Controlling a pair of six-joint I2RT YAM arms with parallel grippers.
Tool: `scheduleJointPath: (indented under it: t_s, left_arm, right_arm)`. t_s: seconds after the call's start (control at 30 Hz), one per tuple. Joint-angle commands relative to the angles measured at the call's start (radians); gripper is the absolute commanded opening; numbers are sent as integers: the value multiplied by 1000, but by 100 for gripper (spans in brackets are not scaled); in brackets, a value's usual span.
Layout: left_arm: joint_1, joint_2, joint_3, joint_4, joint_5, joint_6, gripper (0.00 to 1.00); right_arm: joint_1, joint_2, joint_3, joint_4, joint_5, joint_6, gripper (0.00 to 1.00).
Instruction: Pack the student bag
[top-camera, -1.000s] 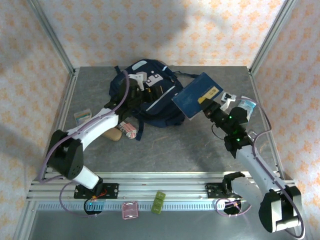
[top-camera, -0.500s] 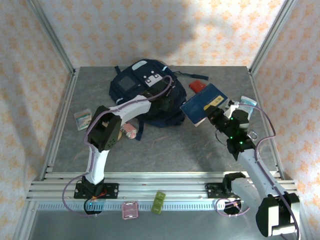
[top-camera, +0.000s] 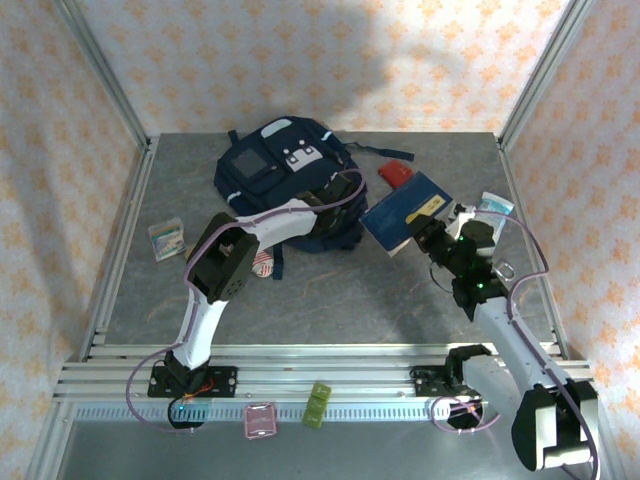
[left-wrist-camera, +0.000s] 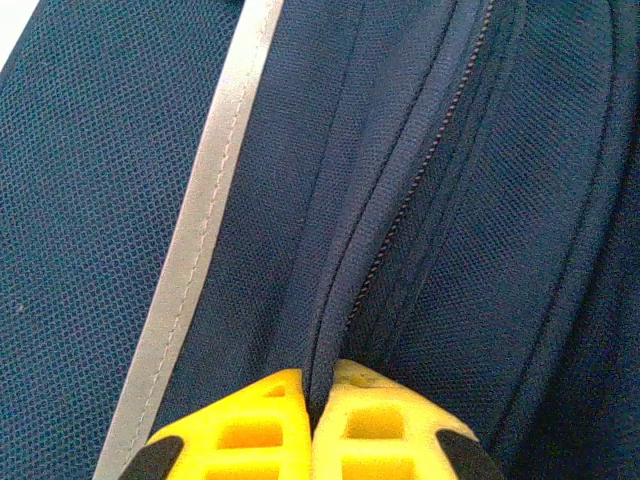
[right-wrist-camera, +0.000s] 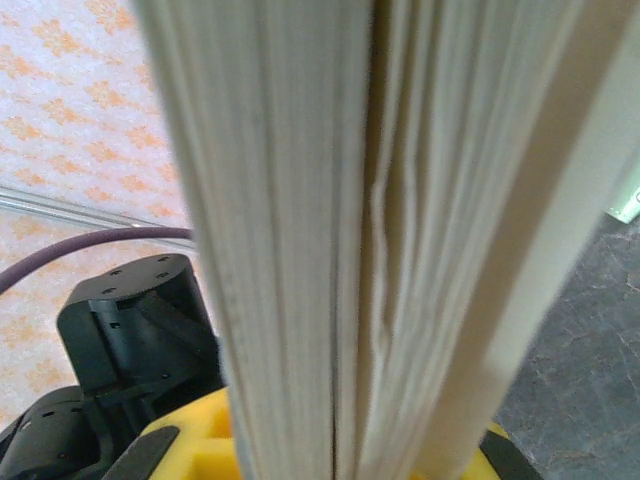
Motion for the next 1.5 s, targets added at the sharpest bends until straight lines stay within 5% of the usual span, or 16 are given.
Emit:
scheduleJointPath:
  t_s: [0.0, 0.3, 0.53, 0.9, 1.17, 1.23, 1.33, 1.47]
  left_arm:
    - [19, -55, 31, -25, -47, 3, 0]
    - [33, -244, 201, -81, -15, 30, 0]
    - [43, -248, 314, -142, -15, 18, 0]
    - [42, -296, 385, -161, 81, -85, 0]
    - [42, -274, 455, -184, 154, -135, 0]
    - [42, -275, 452, -177, 164, -144, 0]
    - [42, -268, 446, -176, 169, -158, 0]
    - [42, -272, 406, -160, 164, -172, 0]
  right_arm:
    - [-6, 0, -7, 85, -17, 9, 0]
    - [7, 103, -29, 189, -114, 59, 0]
    - [166, 333, 62, 417, -99, 144, 0]
    - [269, 908, 432, 661, -76, 319, 0]
    - [334, 1288, 883, 549, -1, 383, 0]
    - [349, 1380, 1043, 443, -14, 357, 6]
    - [358, 1462, 1243, 129, -23, 287, 37]
    - [346, 1327, 1104, -1, 28, 189, 57]
